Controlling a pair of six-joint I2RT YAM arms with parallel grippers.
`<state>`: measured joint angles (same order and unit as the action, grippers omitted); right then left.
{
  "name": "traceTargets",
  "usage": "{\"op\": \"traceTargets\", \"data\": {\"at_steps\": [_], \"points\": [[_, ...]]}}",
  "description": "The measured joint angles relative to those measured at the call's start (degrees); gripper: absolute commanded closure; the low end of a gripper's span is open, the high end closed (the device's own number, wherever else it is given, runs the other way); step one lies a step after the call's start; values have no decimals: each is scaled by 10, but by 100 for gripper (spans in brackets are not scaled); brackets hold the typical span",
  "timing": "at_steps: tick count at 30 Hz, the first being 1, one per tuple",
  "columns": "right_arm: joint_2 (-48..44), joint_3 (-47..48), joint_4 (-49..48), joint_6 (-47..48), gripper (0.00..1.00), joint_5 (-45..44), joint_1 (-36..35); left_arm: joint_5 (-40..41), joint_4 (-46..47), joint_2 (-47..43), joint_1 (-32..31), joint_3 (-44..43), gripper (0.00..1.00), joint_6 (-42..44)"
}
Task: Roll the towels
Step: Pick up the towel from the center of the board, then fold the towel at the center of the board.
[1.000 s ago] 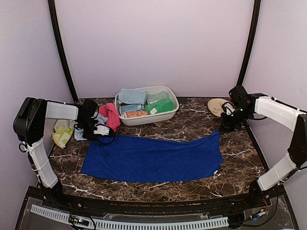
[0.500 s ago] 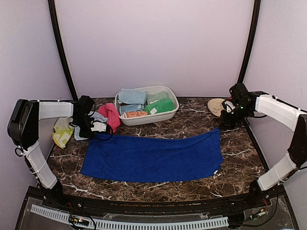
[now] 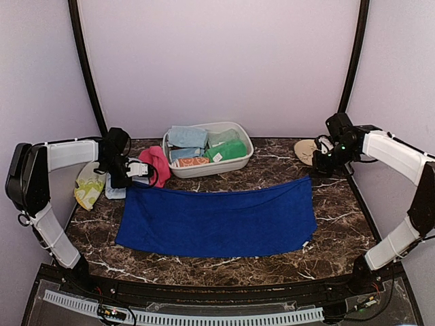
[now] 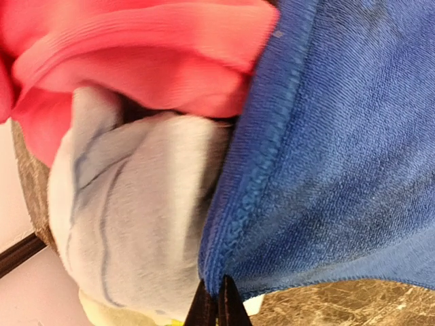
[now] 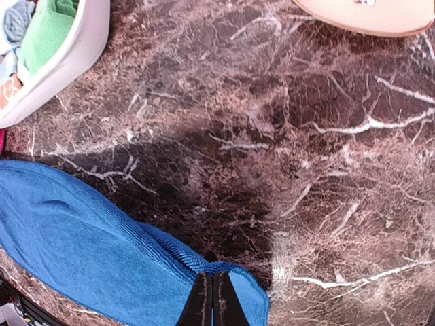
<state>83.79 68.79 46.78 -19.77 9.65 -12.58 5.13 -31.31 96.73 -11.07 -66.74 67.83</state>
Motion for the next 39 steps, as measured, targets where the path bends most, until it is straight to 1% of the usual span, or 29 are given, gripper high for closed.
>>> {"op": "traceTargets", "data": {"at_steps": [5,9,15,21,25,30,34,39], "points": [[22,35,-2,4,100,0,3,12,24,10,18,-35,100,-21],[34,31,-8,7,100,0,4,19,50,13,35,-43,100,-26],[37,-11,-30,4,100,10,4,19,66,1,44,0,100,-24],[41,-17,-49,2,100,15,3,13,57,-18,45,30,100,-26],[9,-58,-52,2,100,12,0,0,50,-50,48,42,100,-27],[-67,-135,-37,-10,100,9,-10,-16,33,-92,49,66,100,-29],[-122,-187,-28,-28,100,8,-28,-28,26,-120,49,107,100,-30],[-163,-223,-16,-48,100,8,-42,-40,10,-141,49,152,100,-36]]}}
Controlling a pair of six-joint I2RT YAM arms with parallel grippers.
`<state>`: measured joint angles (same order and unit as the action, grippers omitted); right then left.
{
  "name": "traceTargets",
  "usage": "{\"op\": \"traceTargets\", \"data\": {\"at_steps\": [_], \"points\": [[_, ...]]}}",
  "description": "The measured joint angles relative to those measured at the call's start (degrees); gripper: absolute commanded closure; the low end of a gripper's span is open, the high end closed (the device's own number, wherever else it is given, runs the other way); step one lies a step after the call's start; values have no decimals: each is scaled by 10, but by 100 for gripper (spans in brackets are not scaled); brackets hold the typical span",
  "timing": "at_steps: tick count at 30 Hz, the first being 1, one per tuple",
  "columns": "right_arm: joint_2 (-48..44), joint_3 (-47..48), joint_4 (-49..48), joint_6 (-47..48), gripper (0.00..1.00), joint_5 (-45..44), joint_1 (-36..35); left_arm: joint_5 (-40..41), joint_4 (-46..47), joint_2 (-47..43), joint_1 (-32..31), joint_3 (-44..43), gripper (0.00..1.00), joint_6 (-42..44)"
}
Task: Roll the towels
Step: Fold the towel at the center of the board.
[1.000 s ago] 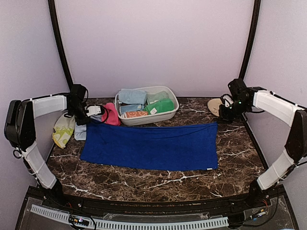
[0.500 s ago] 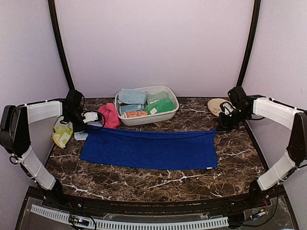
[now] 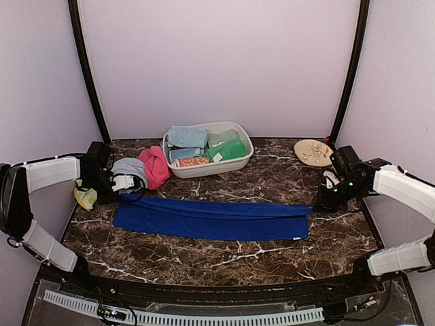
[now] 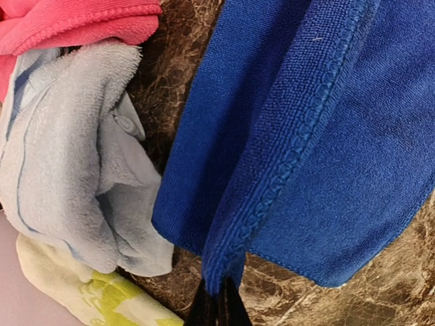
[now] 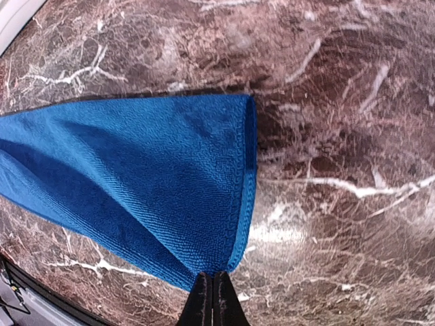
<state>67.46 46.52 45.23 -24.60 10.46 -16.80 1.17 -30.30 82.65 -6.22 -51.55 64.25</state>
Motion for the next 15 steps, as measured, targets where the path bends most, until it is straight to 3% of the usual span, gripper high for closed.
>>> {"op": "traceTargets", "data": {"at_steps": [15], "points": [[-42,-40,19,-39,100,-16,-17,-13,1,-49,0,79,100,-7]]}}
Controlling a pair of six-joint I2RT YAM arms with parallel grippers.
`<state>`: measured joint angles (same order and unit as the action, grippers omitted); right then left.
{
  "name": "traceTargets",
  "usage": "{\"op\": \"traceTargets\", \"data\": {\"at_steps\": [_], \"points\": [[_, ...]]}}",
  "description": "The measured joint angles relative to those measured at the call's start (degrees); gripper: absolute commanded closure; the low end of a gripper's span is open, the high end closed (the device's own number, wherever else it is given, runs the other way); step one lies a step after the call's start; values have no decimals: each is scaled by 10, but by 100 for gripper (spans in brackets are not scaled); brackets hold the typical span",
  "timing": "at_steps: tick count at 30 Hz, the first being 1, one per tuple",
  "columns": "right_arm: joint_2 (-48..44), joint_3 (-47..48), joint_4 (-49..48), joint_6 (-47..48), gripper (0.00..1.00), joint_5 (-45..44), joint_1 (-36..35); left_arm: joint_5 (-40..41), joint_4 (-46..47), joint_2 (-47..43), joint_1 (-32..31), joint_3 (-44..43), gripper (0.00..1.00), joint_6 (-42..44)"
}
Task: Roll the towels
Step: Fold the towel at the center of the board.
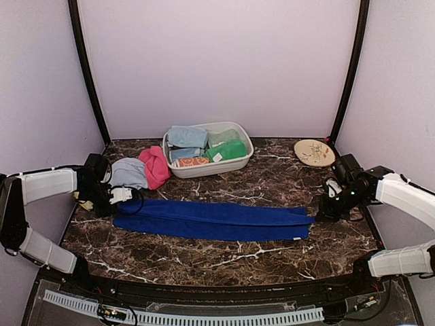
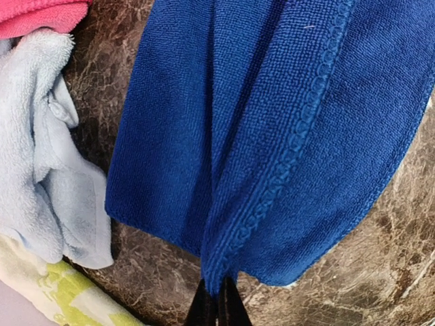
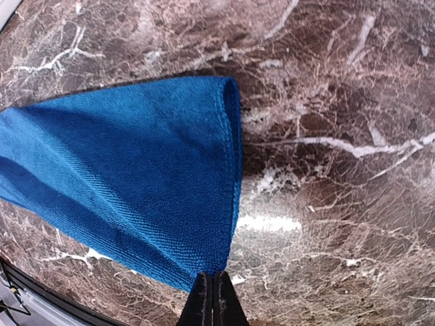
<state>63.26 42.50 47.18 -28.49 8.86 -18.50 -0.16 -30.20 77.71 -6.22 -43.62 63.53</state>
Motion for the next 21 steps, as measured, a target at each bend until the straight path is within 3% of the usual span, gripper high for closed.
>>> {"op": "traceTargets", "data": {"at_steps": [12,16,19,20,21], "points": [[-17,-28,9,-35,100,-28,-10,-7,0,-32,0,47,97,-2],[-17,-28,11,-40,84,-37,-15,-9,-3,-52,0,52,72,3],[-17,-29,19,-48,66,-41,-17,-5,-3,-72,1,68,61,13],[-19,-28,24,-45,61,-43,-17,-2,-4,-77,2,73,53,13],[-21,-27,30,-45,59,-45,-17,2,-5,-81,3,76,38,14]]}}
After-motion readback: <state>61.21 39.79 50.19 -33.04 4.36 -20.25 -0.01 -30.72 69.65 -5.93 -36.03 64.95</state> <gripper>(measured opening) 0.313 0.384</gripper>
